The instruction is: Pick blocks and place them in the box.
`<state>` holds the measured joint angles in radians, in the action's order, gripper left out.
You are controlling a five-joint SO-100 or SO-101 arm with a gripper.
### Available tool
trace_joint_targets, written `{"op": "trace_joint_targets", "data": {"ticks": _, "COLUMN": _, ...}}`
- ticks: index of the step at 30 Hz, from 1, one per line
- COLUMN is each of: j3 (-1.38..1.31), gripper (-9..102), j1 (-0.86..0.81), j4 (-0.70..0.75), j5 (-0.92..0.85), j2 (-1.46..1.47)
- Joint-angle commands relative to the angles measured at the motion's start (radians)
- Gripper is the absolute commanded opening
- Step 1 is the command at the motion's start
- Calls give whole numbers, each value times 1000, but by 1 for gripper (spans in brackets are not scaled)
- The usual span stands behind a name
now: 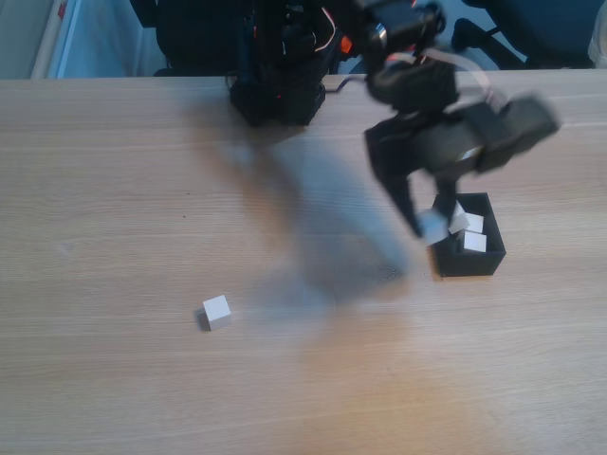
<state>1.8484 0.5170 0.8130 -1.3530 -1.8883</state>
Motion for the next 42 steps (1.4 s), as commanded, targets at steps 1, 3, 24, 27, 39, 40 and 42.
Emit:
{"op": "trace_joint_targets", "data": {"ticks": 1, "j3": -17, "gripper": 0, "j1": 75, "j4": 0, "j5": 26, "j2": -64}}
{"op": "trace_joint_targets", "data": {"ticks": 3, "j3": -29, "gripper": 0, "j1": 110, "j4": 0, "j5": 32, "j2": -60}}
{"op": "trace_joint_targets", "data": {"ticks": 24, "j3": -95, "gripper": 13, "j1": 176, "j4": -37, "j5": 94, "j2": 37}}
{"op": "trace_joint_targets", "data": {"ticks": 27, "j3": -97, "gripper": 14, "j1": 163, "j4": -15, "j5": 86, "j2": 38}}
{"op": "trace_joint_targets", "data": {"ticks": 39, "j3": 54, "gripper": 3, "j1": -63, "j4": 107, "j5": 107, "j2": -163}}
{"op": "trace_joint_targets", "data": {"ticks": 40, "j3": 83, "gripper": 3, "j1": -94, "j4": 118, "j5": 104, "j2": -189}}
{"op": "trace_joint_targets", "data": {"ticks": 42, "j3": 146, "gripper": 4, "j1": -158, "j4": 127, "j5": 97, "j2": -239}}
